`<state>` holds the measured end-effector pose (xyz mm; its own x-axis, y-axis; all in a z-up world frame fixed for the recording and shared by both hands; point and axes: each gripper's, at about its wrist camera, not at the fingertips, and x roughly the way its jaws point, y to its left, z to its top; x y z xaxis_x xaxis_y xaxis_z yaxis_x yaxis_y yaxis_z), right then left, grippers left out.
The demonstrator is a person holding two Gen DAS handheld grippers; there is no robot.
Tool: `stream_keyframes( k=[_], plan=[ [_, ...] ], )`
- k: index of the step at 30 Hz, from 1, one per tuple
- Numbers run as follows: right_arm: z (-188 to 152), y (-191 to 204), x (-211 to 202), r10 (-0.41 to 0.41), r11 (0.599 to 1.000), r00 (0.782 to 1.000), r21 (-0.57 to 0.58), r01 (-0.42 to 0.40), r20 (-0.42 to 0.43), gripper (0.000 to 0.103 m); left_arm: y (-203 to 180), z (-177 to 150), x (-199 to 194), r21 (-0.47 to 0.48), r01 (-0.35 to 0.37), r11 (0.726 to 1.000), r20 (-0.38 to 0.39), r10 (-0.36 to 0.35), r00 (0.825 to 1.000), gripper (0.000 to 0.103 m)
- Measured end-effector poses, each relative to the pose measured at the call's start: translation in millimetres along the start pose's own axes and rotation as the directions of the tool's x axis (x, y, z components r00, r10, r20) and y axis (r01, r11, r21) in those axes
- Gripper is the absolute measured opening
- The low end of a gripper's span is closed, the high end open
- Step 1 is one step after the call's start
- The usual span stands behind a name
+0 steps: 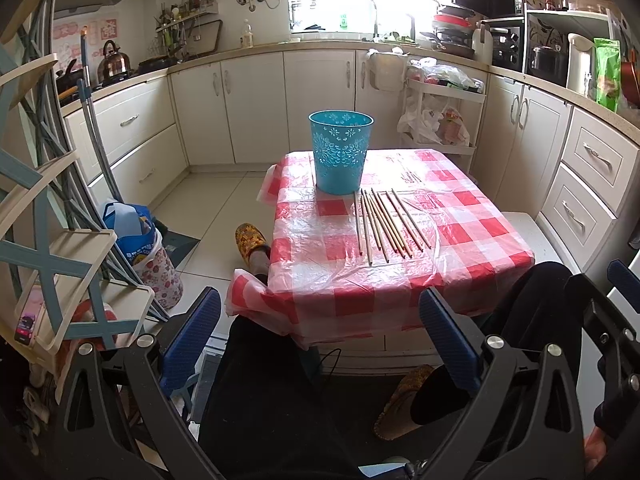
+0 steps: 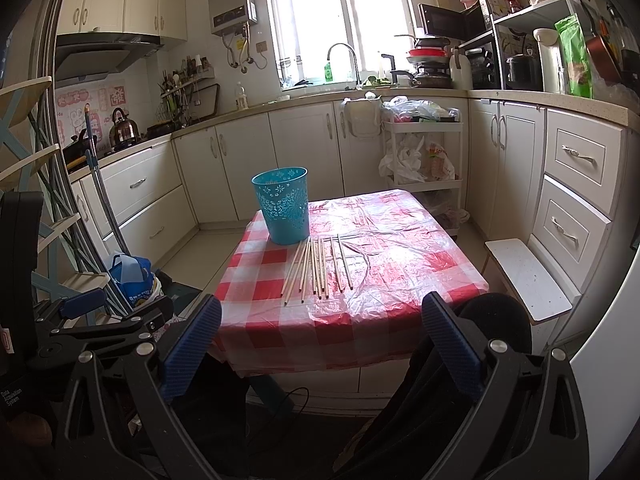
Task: Organize utensils
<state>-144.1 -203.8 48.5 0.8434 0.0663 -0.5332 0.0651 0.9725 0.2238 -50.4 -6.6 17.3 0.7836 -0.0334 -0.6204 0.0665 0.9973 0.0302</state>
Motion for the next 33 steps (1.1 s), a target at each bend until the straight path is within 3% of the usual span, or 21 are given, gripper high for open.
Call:
stream_keyframes(
  k=[28,33],
  plan=[
    [-2.2,0.6,-0.3,0.0,1.0,1.0,0.001,0.0,-0.002,0.096,-3.5,-1.5,-0.3,0.0,0.005,1.0,-0.005,-0.005,1.0,0.095],
    [-4.4,2.1,6.4,0.024,1.0,1.0,-0.012,-0.024,0.0,0.096,-6.9,-6.0,20.4,-0.016,0.048,0.999,-0.055,-0.049,0.997,0.095]
  ],
)
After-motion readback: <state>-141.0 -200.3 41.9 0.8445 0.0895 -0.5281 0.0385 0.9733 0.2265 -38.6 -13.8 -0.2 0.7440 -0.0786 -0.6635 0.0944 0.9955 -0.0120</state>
